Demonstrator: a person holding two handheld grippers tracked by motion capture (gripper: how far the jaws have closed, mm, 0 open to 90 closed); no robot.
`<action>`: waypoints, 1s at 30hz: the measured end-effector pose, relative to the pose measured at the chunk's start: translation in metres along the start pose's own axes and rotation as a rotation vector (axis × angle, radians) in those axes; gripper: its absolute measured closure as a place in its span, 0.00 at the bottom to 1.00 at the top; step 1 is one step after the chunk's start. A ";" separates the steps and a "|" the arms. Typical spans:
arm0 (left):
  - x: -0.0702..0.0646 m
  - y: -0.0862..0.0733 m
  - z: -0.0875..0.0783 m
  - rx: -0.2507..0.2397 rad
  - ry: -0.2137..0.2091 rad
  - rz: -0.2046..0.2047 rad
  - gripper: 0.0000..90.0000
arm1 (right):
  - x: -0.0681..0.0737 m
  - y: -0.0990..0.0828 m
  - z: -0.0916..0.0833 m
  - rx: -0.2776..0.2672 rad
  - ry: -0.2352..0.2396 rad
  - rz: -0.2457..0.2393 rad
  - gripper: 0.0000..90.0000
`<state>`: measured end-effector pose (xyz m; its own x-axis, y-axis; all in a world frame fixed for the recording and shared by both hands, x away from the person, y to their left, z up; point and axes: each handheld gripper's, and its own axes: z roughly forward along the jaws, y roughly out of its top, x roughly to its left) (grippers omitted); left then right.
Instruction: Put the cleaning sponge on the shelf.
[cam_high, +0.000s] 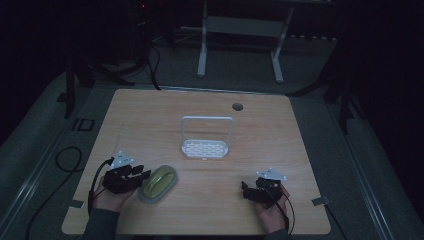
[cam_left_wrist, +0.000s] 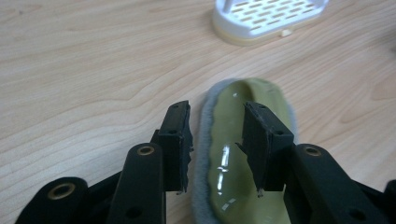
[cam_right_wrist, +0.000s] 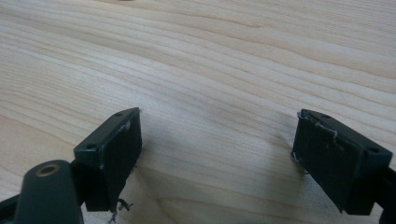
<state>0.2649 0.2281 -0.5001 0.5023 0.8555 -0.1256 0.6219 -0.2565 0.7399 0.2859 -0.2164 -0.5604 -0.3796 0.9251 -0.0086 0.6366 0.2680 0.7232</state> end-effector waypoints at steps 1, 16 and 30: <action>-0.002 0.001 -0.003 -0.005 -0.006 0.001 0.70 | 0.000 0.000 0.000 -0.001 0.000 -0.001 0.17; -0.034 0.001 -0.008 0.058 -0.071 0.153 0.93 | 0.000 0.000 0.000 -0.001 -0.002 0.000 0.17; -0.038 -0.011 -0.004 0.154 -0.082 0.197 0.94 | 0.000 0.000 0.000 -0.001 -0.003 0.001 0.17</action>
<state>0.2364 0.2003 -0.5006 0.6658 0.7447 -0.0465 0.5882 -0.4856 0.6467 0.2857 -0.2161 -0.5604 -0.3768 0.9263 -0.0096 0.6363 0.2663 0.7240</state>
